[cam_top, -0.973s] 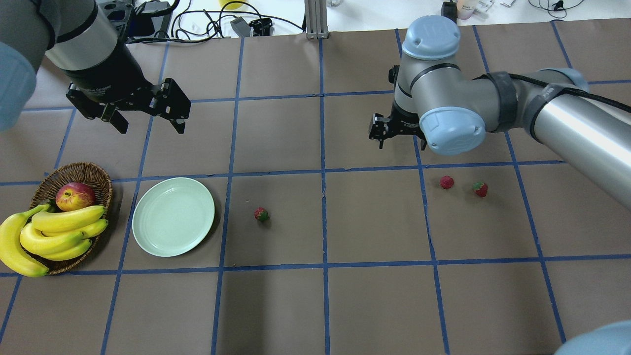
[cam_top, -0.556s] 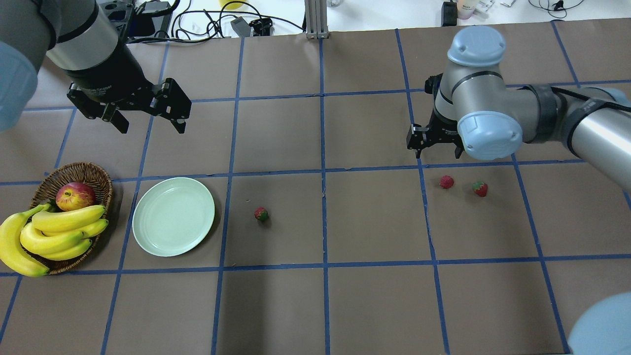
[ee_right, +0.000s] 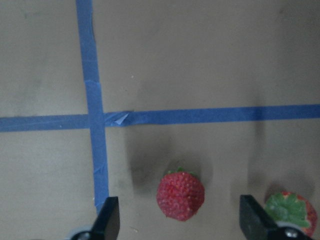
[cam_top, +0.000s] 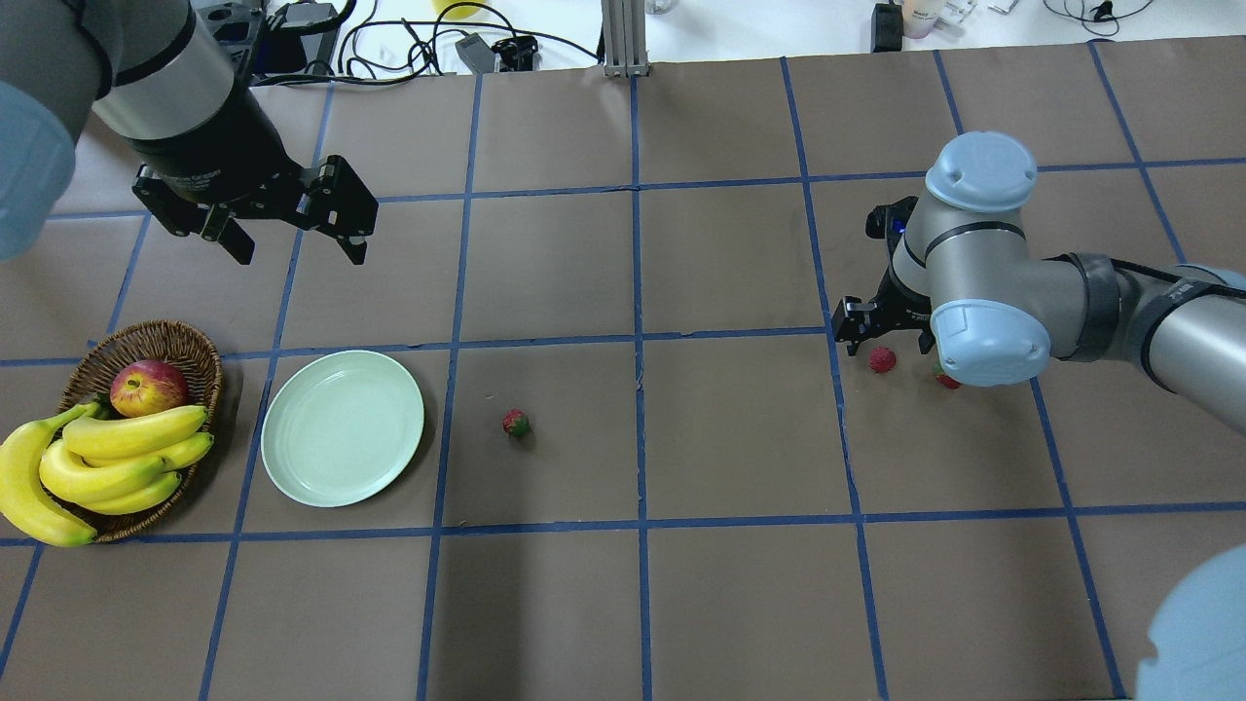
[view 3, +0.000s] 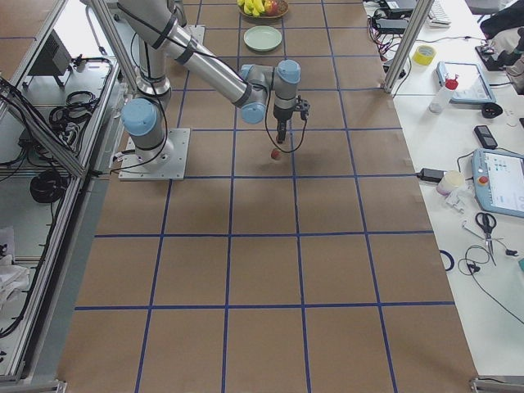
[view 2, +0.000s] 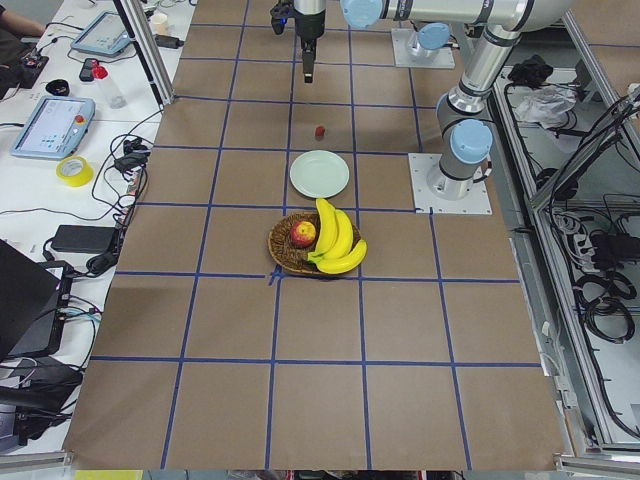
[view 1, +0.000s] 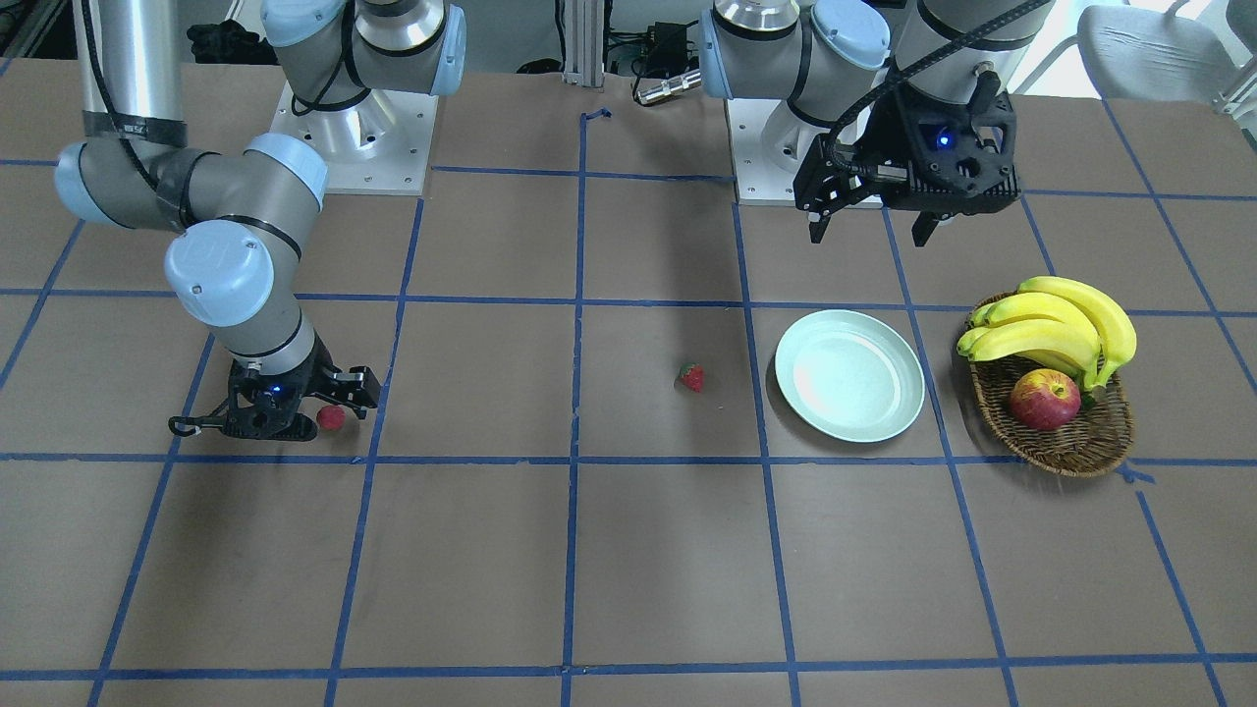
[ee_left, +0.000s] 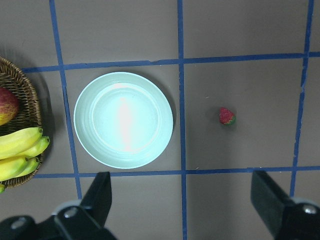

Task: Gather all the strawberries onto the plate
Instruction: 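Move the right gripper to the two far strawberries and grasp one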

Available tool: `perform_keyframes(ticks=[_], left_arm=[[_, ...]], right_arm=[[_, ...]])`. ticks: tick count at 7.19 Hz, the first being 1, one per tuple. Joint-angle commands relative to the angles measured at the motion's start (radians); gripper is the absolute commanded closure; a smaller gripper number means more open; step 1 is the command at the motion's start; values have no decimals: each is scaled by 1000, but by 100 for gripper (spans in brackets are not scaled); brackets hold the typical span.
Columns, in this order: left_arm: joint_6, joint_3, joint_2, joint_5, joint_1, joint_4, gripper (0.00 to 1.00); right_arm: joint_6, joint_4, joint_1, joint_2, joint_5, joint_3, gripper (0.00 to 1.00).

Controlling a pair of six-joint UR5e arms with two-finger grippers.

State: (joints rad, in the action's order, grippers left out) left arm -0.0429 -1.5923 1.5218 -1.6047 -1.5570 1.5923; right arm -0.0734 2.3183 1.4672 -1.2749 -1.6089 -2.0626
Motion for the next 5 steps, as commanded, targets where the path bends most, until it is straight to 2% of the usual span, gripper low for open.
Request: perform_keyframes(ticks=[1, 2, 3, 4, 5], left_arm=[[0, 0, 0, 0, 0, 0, 0], [0, -2, 0, 0, 0, 0, 0], [0, 0, 0, -1, 0, 2, 0], [0, 0, -2, -1, 0, 0, 0], [0, 0, -2, -1, 0, 2, 0]], right_arm=[[3, 7, -1, 9, 20, -14, 49], [6, 10, -1, 9, 23, -13, 59], [7, 9, -1, 9, 32, -10, 86], [1, 7, -1, 8, 30, -1, 100], [6, 7, -1, 6, 30, 2, 100]])
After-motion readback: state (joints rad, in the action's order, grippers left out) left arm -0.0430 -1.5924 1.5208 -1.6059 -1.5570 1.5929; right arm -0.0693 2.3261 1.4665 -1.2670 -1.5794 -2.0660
